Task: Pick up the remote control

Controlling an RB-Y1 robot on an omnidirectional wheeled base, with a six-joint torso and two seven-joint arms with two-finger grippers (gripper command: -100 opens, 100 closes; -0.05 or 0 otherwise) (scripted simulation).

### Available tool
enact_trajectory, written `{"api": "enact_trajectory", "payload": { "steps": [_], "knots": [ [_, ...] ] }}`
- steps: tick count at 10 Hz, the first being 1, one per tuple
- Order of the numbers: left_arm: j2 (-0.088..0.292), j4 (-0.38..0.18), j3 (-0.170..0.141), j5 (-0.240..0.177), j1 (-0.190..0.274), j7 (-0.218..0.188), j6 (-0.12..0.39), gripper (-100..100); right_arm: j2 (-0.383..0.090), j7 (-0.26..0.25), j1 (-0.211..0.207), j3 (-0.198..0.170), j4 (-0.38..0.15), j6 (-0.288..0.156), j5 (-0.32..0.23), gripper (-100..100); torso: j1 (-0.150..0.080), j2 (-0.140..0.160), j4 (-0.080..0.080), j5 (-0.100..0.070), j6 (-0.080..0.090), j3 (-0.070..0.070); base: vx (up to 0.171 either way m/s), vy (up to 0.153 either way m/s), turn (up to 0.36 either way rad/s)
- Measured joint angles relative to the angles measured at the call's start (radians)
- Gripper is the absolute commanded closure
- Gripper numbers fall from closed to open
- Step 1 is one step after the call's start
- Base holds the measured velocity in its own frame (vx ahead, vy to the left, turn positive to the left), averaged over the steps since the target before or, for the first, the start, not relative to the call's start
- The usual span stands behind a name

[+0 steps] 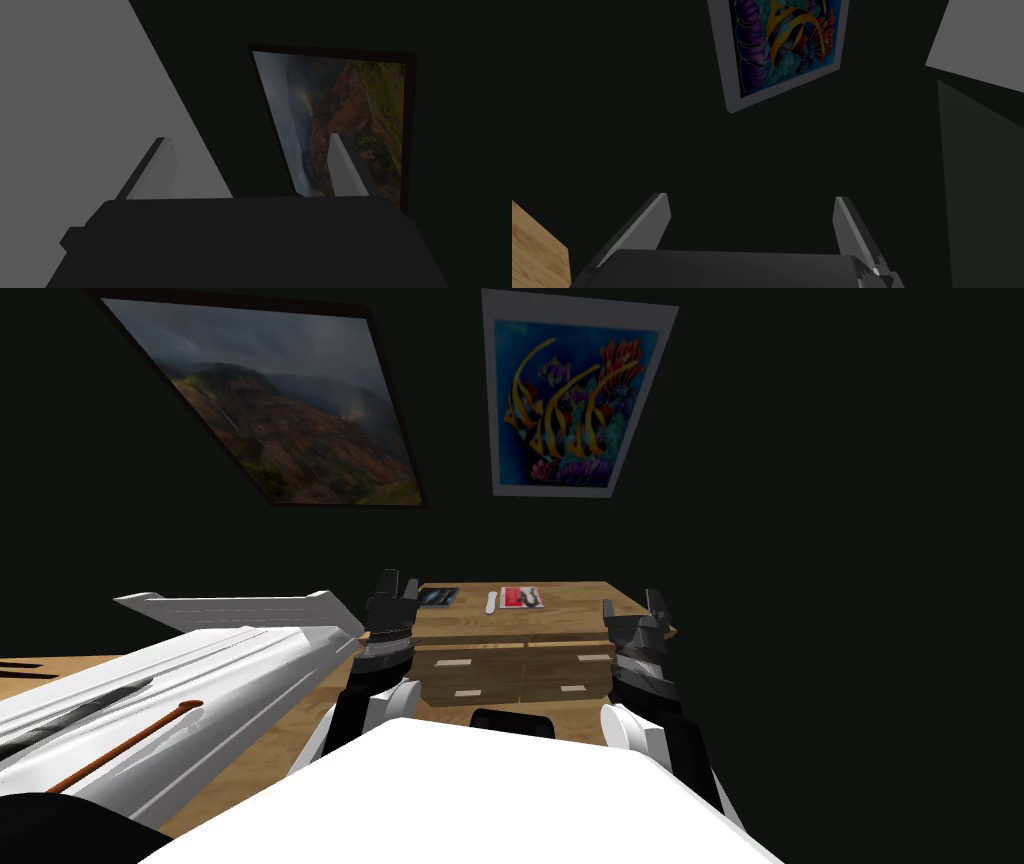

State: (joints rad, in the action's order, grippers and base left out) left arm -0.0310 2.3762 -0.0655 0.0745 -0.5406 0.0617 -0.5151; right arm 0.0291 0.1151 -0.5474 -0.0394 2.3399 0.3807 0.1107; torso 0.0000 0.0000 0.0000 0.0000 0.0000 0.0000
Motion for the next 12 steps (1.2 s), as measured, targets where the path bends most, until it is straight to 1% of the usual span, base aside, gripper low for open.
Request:
{"api": "enact_trajectory", "payload": {
  "steps": [1,2,3,6,7,8,9,12],
  "knots": [
    [0.023,-0.003,0.000,-0.007,-0.003,-0.003,0.003,-100,0.000,0.000,0.000,0.000,0.000,0.000,0.000,0,0.001,0.001,0.000,0.000,0.000,0.001,-0.053,0.048,-0.047],
    [0.056,-0.007,-0.001,-0.019,-0.001,-0.009,0.015,-100,0.000,0.000,0.000,0.000,0.000,0.000,0.000,0,0.003,0.003,0.001,0.001,0.000,0.002,-0.090,0.099,-0.060],
    [0.085,-0.012,0.006,-0.029,0.000,-0.013,0.029,-100,0.000,0.000,0.000,0.000,0.000,0.000,0.000,0,0.006,0.005,0.001,0.001,0.000,0.003,-0.071,0.060,-0.028],
    [0.154,-0.027,0.012,-0.055,-0.001,-0.023,0.051,-100,0.000,0.000,0.000,0.000,0.000,0.000,0.000,0,0.003,0.003,0.001,0.001,0.000,0.002,-0.053,0.036,-0.052],
    [0.184,-0.037,0.011,-0.071,0.003,-0.030,0.063,-100,0.000,0.000,0.000,0.000,0.000,0.000,0.000,0,0.003,0.004,0.001,0.001,0.000,0.002,-0.046,0.048,-0.037],
    [0.206,-0.037,0.012,-0.079,0.002,-0.034,0.074,-100,0.000,0.000,0.000,0.000,0.000,0.000,0.000,0,0.004,0.003,0.001,0.001,0.000,0.002,-0.063,0.052,-0.079],
    [0.238,-0.048,0.009,-0.098,0.013,-0.042,0.094,-100,0.000,0.000,0.000,0.000,0.000,0.000,0.000,0,0.004,0.004,0.001,0.001,0.000,0.002,-0.063,0.052,-0.051],
    [0.316,-0.068,0.023,-0.133,0.006,-0.053,0.121,-100,0.000,0.000,0.000,0.000,0.000,0.000,0.000,0,0.004,0.004,0.001,0.001,0.000,0.003,-0.068,0.055,-0.098]
  ]
}}
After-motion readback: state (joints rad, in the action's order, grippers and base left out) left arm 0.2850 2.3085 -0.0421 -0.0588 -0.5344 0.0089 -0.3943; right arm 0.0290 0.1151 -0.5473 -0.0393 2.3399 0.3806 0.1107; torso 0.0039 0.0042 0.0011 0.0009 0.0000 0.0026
